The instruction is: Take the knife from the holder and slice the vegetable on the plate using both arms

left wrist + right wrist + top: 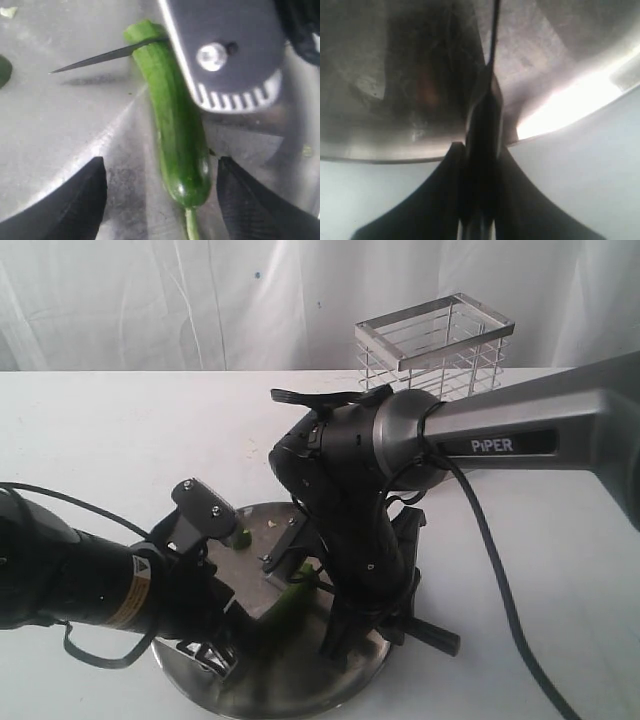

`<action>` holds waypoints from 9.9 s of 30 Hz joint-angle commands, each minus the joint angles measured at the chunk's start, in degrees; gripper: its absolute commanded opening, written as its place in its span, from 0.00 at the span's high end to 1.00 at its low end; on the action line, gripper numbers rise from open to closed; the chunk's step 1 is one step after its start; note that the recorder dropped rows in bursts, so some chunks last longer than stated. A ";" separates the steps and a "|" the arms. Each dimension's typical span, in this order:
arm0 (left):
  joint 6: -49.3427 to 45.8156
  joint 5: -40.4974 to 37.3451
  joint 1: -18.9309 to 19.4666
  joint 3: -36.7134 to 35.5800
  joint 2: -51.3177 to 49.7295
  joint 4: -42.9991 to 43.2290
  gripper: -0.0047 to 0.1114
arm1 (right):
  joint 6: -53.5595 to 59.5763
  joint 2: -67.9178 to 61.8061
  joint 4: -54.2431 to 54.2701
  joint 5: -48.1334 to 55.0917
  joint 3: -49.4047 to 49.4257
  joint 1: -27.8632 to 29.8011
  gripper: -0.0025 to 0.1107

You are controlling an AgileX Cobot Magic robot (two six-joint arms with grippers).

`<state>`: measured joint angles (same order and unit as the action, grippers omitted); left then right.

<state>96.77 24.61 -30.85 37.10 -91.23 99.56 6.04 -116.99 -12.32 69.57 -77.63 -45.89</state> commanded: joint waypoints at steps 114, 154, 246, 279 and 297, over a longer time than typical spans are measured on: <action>-1.29 4.41 -2.48 4.79 -4.06 -16.01 0.63 | 4.49 -0.91 2.43 0.39 -5.28 -2.35 0.98; 8.91 -17.61 -2.39 4.66 6.60 0.39 0.41 | 5.50 11.40 10.16 0.39 9.43 5.43 0.98; 13.01 -6.24 7.41 15.84 -9.33 0.28 0.51 | 8.00 0.41 7.18 0.39 1.53 5.43 0.98; 1.74 25.61 15.02 15.95 -16.87 -11.66 0.96 | 9.01 0.41 7.66 0.39 1.65 5.43 0.98; -0.28 21.90 10.36 16.03 -23.08 -14.13 0.96 | 9.01 0.41 7.66 0.39 1.65 5.43 0.98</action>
<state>97.15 47.32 -19.44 53.10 -112.87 85.16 14.34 -117.35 -5.00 69.39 -76.03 -40.58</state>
